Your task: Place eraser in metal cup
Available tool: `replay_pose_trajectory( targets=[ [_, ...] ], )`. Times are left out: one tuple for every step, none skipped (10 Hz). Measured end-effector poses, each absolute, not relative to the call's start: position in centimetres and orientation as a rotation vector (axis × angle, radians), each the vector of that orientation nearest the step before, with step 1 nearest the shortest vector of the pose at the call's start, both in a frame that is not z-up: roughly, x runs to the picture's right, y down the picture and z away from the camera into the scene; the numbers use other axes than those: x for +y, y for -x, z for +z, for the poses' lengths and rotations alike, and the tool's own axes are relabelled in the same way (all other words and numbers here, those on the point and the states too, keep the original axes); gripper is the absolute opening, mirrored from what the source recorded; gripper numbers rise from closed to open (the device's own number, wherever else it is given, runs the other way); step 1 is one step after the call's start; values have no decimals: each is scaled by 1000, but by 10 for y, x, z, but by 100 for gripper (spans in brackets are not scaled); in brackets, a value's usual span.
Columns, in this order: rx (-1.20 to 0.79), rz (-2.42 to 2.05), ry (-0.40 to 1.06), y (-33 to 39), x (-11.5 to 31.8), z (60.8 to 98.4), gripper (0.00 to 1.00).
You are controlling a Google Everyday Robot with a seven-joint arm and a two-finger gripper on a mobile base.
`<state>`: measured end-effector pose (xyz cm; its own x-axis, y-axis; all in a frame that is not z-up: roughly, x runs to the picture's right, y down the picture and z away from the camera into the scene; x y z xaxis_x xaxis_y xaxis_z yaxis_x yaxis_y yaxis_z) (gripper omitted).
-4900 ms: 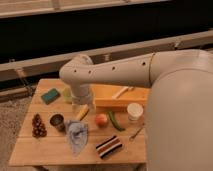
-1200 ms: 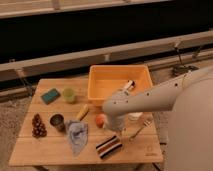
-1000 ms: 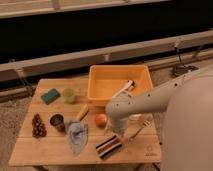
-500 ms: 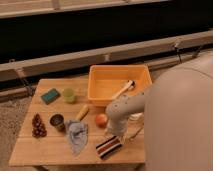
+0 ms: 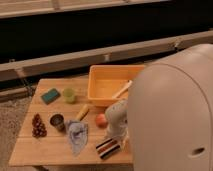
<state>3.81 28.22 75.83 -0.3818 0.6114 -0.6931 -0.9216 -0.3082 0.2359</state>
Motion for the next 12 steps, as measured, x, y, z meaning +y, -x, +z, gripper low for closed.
replay_pose_trajectory(
  targets=[
    [762, 1875, 602, -37, 287, 758, 65],
    [763, 1889, 606, -35, 292, 760, 65],
    [761, 1901, 608, -34, 294, 761, 65],
    [758, 1915, 607, -32, 295, 764, 65],
    [753, 1928, 603, -30, 295, 767, 65],
    [749, 1936, 599, -28, 295, 770, 63],
    [749, 1941, 589, -26, 296, 772, 54],
    [747, 1941, 583, -25, 295, 772, 46],
    [742, 1938, 575, -24, 293, 772, 34],
    [735, 1933, 570, -24, 289, 773, 23],
    [727, 1928, 568, -22, 285, 773, 15],
    [723, 1915, 567, -21, 280, 772, 4]
  ],
)
